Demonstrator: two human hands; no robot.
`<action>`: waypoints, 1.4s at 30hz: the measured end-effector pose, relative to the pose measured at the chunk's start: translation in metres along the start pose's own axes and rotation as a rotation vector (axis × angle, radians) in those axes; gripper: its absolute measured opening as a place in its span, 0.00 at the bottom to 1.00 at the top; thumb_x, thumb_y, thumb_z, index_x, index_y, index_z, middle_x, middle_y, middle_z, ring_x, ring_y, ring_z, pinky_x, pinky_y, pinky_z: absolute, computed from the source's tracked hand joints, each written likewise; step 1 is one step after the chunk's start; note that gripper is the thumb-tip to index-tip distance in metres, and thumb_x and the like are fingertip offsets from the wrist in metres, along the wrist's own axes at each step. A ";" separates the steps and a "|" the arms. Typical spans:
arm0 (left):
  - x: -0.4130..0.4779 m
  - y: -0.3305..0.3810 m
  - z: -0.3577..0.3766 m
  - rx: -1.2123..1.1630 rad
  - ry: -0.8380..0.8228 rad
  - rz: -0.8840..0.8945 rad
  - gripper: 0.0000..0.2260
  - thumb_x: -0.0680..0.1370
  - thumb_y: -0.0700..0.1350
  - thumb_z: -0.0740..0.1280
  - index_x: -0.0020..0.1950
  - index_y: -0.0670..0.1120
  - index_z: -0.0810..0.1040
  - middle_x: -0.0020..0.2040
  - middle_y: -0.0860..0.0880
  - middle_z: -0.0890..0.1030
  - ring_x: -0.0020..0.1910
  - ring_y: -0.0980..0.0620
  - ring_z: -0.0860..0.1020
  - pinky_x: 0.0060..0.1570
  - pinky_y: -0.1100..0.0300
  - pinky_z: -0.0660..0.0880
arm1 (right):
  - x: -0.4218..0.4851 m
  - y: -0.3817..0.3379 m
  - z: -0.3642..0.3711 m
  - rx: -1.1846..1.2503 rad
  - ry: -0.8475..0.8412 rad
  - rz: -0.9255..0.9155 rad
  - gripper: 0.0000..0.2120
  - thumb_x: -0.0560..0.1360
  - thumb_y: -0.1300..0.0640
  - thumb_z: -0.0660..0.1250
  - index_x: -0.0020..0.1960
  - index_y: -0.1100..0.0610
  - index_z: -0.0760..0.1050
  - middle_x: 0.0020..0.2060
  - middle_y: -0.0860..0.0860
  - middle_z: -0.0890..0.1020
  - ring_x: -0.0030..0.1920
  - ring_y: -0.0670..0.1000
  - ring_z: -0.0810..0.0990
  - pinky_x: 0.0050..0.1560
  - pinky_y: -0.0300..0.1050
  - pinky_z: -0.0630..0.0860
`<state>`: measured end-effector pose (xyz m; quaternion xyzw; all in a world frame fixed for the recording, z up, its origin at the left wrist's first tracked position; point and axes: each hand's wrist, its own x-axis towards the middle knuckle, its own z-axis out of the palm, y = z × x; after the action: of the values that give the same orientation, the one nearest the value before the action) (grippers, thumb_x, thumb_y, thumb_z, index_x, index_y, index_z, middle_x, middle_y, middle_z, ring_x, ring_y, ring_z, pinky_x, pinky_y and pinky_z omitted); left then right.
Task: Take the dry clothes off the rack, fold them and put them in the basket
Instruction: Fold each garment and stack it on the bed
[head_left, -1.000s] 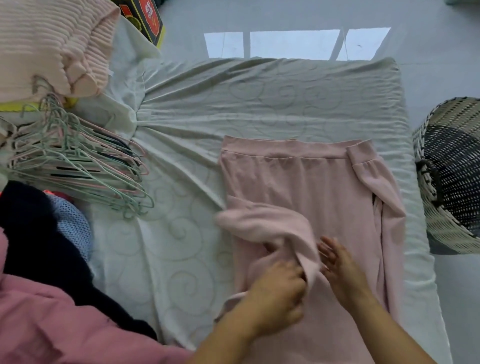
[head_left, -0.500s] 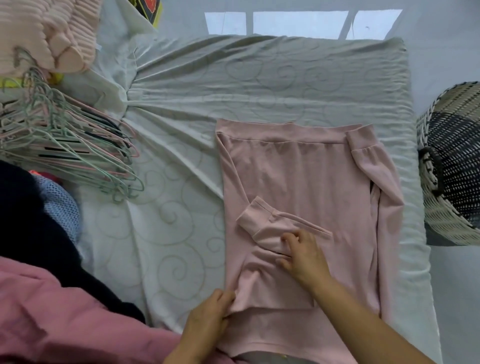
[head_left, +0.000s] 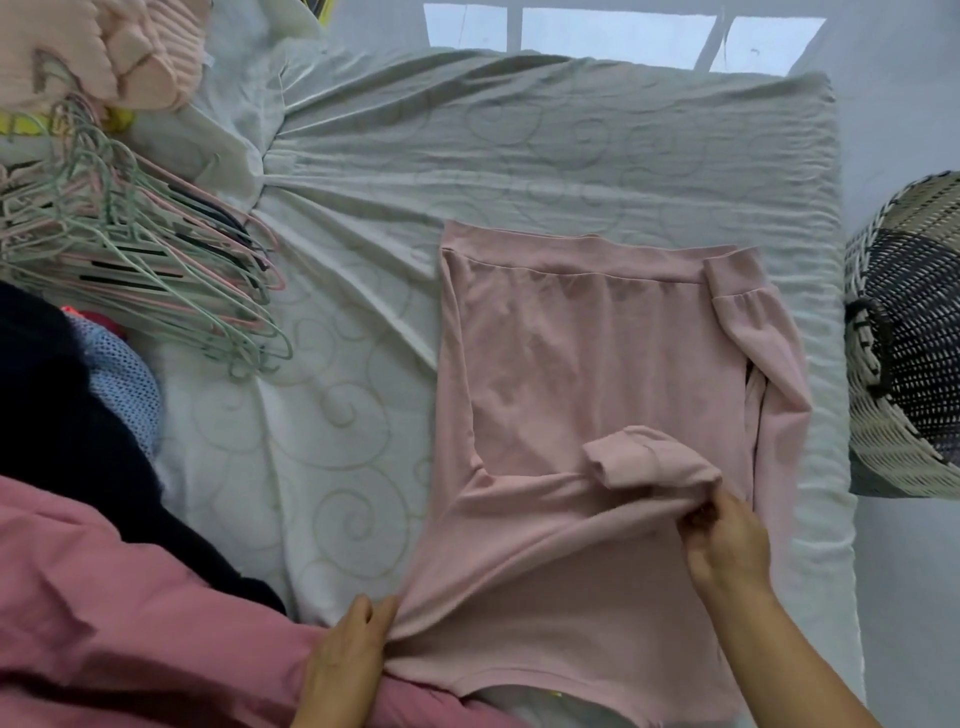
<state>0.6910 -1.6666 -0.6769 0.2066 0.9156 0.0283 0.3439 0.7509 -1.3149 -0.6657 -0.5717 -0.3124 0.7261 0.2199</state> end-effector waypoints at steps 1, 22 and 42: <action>0.000 0.002 -0.004 -0.003 -0.045 -0.013 0.19 0.79 0.42 0.53 0.69 0.56 0.61 0.53 0.51 0.62 0.56 0.51 0.73 0.47 0.60 0.64 | -0.002 0.001 -0.007 0.103 0.065 0.056 0.07 0.75 0.66 0.62 0.40 0.56 0.72 0.23 0.45 0.79 0.31 0.44 0.77 0.31 0.35 0.75; 0.255 0.114 -0.165 -0.495 0.369 -0.233 0.22 0.76 0.53 0.66 0.61 0.39 0.67 0.59 0.42 0.75 0.57 0.41 0.75 0.52 0.52 0.70 | 0.034 0.009 -0.041 -1.281 -0.202 -0.628 0.12 0.69 0.55 0.68 0.51 0.57 0.79 0.59 0.58 0.74 0.59 0.58 0.72 0.62 0.46 0.66; 0.106 0.130 -0.032 -0.499 0.366 0.275 0.30 0.73 0.67 0.58 0.65 0.45 0.67 0.60 0.42 0.73 0.60 0.48 0.70 0.61 0.56 0.66 | 0.054 -0.027 -0.083 -0.167 0.032 0.053 0.18 0.78 0.61 0.61 0.67 0.62 0.69 0.49 0.51 0.83 0.41 0.43 0.83 0.34 0.36 0.79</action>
<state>0.6452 -1.5027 -0.6932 0.2291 0.8907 0.3340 0.2066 0.8165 -1.2421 -0.6966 -0.6076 -0.3531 0.6939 0.1572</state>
